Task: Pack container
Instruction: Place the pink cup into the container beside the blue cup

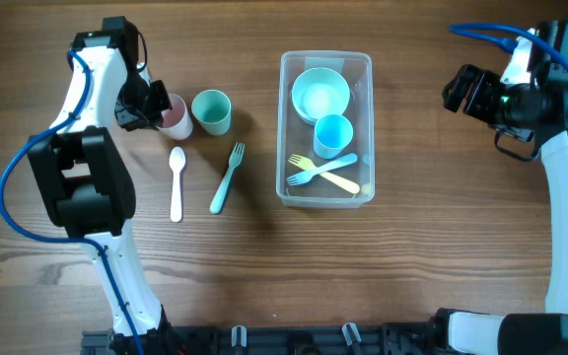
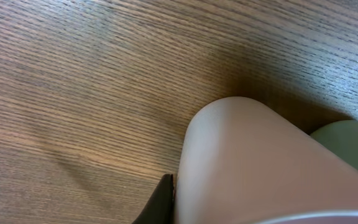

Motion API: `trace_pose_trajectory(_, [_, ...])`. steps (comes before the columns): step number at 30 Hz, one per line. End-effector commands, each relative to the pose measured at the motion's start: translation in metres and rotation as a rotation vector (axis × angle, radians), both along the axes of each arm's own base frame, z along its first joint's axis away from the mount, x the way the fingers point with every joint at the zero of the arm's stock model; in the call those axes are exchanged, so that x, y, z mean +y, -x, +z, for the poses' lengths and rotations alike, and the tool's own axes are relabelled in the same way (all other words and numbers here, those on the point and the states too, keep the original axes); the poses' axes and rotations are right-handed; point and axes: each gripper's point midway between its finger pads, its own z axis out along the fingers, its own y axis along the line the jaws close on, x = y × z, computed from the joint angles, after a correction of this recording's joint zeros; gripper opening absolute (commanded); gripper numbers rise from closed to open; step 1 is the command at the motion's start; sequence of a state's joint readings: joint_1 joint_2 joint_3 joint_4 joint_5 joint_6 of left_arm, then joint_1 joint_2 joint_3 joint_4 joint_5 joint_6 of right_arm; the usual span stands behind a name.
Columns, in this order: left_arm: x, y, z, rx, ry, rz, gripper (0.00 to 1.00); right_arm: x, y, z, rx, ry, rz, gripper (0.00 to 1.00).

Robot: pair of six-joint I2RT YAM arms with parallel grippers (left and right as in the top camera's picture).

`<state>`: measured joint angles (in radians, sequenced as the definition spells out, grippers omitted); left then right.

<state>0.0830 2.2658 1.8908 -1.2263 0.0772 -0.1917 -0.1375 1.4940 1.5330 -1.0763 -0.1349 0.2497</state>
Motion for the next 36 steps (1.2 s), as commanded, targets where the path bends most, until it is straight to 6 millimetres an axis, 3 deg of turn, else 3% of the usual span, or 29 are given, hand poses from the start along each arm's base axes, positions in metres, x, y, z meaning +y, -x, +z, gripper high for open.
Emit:
trace_pose_trajectory(1, [-0.013, 0.004, 0.028, -0.022, 0.015, -0.028, 0.04, 0.001, -0.001, -0.003, 0.008, -0.02, -0.01, 1.0])
trace_pose_trajectory(3, [-0.023, -0.001, 0.083, -0.147, 0.007, -0.054, 0.04, 0.001, -0.001, -0.003, 0.008, -0.02, -0.01, 1.0])
trace_pose_trajectory(7, [-0.051, 0.007, 0.155, -0.322, 0.006, -0.123, 0.04, 0.001, -0.001, -0.003, 0.008, -0.02, -0.01, 1.0])
trace_pose_trajectory(9, [-0.088, 0.023, 0.201, -0.439, 0.013, -0.239, 0.04, 0.001, -0.001, -0.003, 0.008, -0.02, -0.01, 1.0])
trace_pose_trajectory(11, [-0.118, 0.034, 0.222, -0.506, 0.021, -0.337, 0.04, 0.001, -0.001, -0.003, 0.008, -0.02, -0.01, 1.0])
trace_pose_trajectory(12, [-0.143, 0.042, 0.231, -0.533, 0.035, -0.403, 0.04, 0.001, -0.001, -0.003, 0.008, -0.02, -0.01, 1.0])
trace_pose_trajectory(16, [-0.233, 0.065, 0.219, -0.536, 0.082, -0.678, 0.04, 0.001, -0.001, -0.003, 0.008, -0.02, -0.01, 1.0])
trace_pose_trajectory(18, [-0.283, 0.072, 0.195, -0.526, 0.099, -0.824, 0.04, 0.001, -0.001, -0.003, 0.008, -0.02, -0.01, 1.0])
trace_pose_trajectory(21, [-0.311, 0.071, 0.165, -0.491, 0.094, -0.921, 0.04, 0.001, 0.0, -0.003, 0.008, -0.02, -0.01, 1.0])
trace_pose_trajectory(22, [-0.319, 0.067, 0.145, -0.464, 0.083, -0.933, 0.04, 0.001, -0.001, -0.003, 0.008, -0.02, -0.01, 1.0])
trace_pose_trajectory(25, [-0.323, 0.054, 0.104, -0.405, 0.051, -0.93, 0.04, 0.001, -0.001, -0.003, 0.008, -0.02, -0.01, 1.0])
trace_pose_trajectory(29, [-0.327, 0.047, 0.076, -0.372, 0.038, -0.932, 0.06, 0.001, -0.001, -0.003, 0.008, -0.02, -0.01, 1.0])
trace_pose_trajectory(36, [-0.321, 0.039, 0.07, -0.38, -0.02, -0.923, 0.13, 0.001, -0.001, -0.003, 0.008, -0.02, -0.01, 1.0])
